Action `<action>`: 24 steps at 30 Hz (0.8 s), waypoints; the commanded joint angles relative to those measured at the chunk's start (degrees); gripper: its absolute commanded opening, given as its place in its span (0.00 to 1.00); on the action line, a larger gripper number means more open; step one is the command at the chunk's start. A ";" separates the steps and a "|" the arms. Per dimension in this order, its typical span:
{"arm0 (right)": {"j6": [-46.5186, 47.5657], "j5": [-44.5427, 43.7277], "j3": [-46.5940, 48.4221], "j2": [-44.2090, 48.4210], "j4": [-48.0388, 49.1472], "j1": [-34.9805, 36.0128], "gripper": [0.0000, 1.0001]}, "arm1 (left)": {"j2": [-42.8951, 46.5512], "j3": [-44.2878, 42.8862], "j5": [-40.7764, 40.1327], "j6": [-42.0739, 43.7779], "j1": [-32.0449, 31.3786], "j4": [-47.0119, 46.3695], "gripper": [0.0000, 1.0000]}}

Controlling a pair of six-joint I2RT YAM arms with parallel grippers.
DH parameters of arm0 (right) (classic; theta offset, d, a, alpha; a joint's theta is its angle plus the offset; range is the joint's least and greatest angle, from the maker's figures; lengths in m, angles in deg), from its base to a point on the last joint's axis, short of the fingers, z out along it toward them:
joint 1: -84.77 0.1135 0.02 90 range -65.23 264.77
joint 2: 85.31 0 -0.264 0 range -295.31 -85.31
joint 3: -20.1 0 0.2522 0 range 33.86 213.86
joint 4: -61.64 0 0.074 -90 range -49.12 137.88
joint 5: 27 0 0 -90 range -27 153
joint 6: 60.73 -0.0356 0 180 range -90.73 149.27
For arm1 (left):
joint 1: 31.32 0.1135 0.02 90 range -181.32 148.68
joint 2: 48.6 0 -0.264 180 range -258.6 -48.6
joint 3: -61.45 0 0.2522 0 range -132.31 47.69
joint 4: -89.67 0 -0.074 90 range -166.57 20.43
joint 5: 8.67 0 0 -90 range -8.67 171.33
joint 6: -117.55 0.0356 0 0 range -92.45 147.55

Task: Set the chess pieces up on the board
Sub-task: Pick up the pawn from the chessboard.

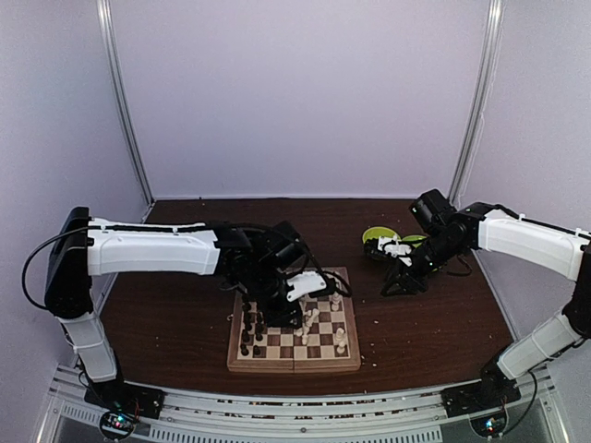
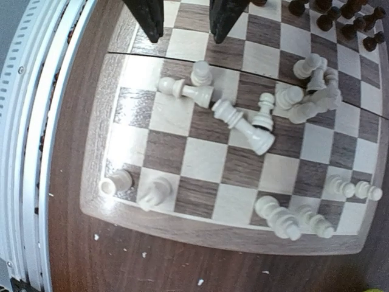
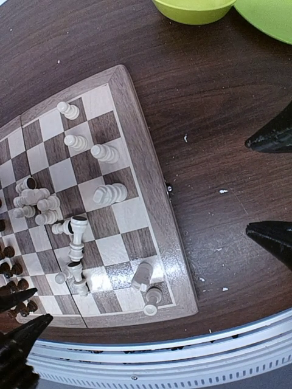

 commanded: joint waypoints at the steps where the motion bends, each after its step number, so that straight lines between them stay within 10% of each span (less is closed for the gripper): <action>1: 0.47 -0.45 0.99 0.56 -0.87 -0.21 0.39 | -1.64 0.55 2.90 3.72 0.12 -0.81 0.28; 24: 0.50 -0.72 0.99 0.09 -1.00 -0.21 0.39 | -10.08 -4.75 -0.75 4.91 -0.07 -0.89 0.23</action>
